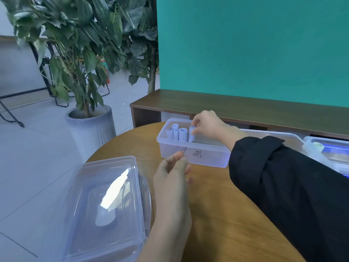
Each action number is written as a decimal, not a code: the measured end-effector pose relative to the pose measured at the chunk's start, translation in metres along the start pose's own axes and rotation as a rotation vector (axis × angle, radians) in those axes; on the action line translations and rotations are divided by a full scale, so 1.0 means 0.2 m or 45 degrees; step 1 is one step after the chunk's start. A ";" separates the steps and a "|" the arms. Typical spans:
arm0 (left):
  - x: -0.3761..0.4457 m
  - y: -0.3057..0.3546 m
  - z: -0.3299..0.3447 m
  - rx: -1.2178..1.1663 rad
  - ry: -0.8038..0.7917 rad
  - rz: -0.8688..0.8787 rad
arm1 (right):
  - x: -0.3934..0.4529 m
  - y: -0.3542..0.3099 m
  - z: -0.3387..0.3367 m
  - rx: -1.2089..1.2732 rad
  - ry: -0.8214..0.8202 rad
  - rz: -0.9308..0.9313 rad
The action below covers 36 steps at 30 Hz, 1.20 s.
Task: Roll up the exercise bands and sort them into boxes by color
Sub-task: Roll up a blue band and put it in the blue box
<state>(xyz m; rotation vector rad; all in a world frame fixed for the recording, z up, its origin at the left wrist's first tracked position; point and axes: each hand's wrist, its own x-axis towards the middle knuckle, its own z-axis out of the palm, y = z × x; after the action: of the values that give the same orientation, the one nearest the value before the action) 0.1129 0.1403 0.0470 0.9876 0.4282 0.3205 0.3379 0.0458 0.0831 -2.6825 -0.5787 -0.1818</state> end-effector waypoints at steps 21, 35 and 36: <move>-0.04 -0.01 0.01 0.153 -0.021 0.139 | 0.05 0.03 0.07 -0.125 -0.037 -0.044; -0.05 0.00 0.00 0.243 -0.059 0.151 | 0.04 0.05 0.05 -0.010 -0.015 -0.023; -0.05 -0.01 0.00 0.245 -0.063 0.152 | 0.04 0.06 0.05 0.006 -0.015 -0.021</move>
<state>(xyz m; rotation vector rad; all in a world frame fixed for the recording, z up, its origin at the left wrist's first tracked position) 0.1043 0.1346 0.0486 1.2093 0.3604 0.3668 0.3500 0.0425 0.0723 -2.6763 -0.6040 -0.1690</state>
